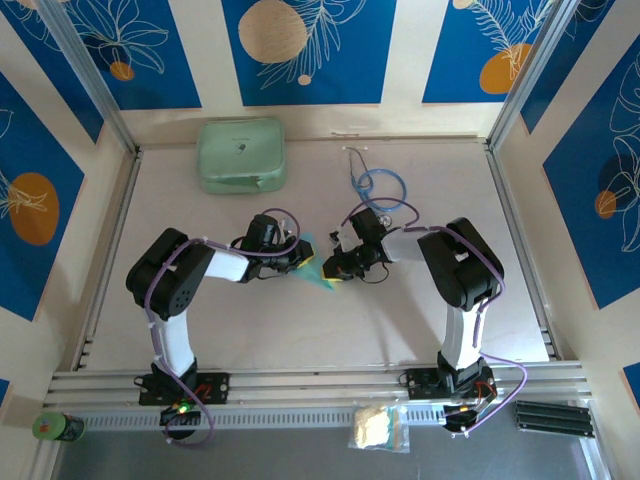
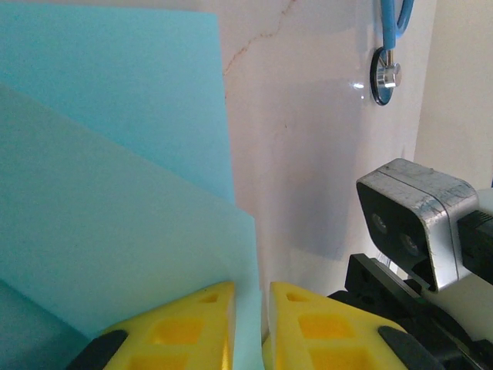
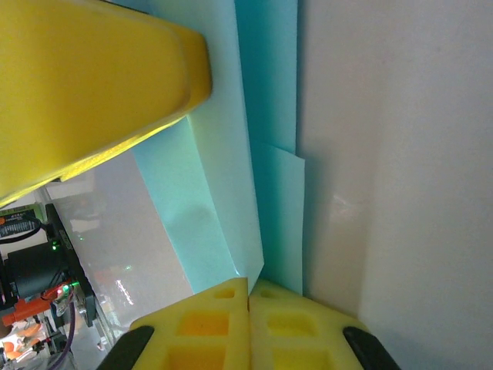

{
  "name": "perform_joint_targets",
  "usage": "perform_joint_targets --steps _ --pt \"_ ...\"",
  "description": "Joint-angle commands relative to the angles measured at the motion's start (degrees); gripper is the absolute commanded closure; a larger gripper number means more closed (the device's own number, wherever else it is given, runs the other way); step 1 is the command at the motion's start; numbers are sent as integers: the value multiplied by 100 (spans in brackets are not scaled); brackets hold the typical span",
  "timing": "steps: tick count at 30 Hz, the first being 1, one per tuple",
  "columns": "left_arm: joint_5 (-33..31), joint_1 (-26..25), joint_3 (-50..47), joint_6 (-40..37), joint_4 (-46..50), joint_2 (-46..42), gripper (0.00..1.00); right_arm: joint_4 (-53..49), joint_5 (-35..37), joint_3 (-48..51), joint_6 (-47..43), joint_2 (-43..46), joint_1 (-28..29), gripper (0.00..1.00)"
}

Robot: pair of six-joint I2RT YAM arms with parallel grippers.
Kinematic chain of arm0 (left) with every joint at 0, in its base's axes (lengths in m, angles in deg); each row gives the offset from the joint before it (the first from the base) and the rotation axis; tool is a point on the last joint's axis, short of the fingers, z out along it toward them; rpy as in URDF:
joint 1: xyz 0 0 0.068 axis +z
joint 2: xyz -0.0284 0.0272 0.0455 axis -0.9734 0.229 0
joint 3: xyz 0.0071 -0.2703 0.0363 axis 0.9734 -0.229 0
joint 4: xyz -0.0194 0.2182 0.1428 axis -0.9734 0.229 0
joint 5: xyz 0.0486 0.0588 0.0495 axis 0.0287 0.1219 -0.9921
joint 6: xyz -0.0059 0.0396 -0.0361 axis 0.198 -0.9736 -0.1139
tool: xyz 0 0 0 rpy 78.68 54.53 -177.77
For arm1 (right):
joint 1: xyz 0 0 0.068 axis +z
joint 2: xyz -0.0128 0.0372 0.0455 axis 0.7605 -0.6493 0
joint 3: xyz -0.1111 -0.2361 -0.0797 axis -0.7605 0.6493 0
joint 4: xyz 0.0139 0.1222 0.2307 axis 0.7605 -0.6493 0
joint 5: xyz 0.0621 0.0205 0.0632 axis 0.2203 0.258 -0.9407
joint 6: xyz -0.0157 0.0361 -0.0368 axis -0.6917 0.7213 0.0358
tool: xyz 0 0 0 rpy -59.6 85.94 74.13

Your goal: Fold a paper plane with a square sheet of paper (pick it up from the middle)

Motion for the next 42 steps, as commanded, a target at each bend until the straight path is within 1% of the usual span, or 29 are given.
perform_joint_targets --steps 1,7,14,20,32,37,42 --pt "114 29 104 -139 99 158 81 -464 672 137 -145 -169 17 91" --pt "74 42 34 -120 79 165 81 -626 150 30 -44 176 -106 86" --pt "58 55 -27 -92 38 166 81 -814 -49 68 12 517 -177 83" --pt "65 52 -37 -71 1 175 81 -846 -111 137 -51 462 -162 83" --pt "75 58 -47 -59 -17 175 81 -986 185 -10 -118 167 -54 83" --pt "83 61 -47 -53 -22 128 81 -934 194 -14 -104 408 -63 82" --pt "91 61 -55 -46 -28 91 81 -855 422 6 -14 734 -67 79"
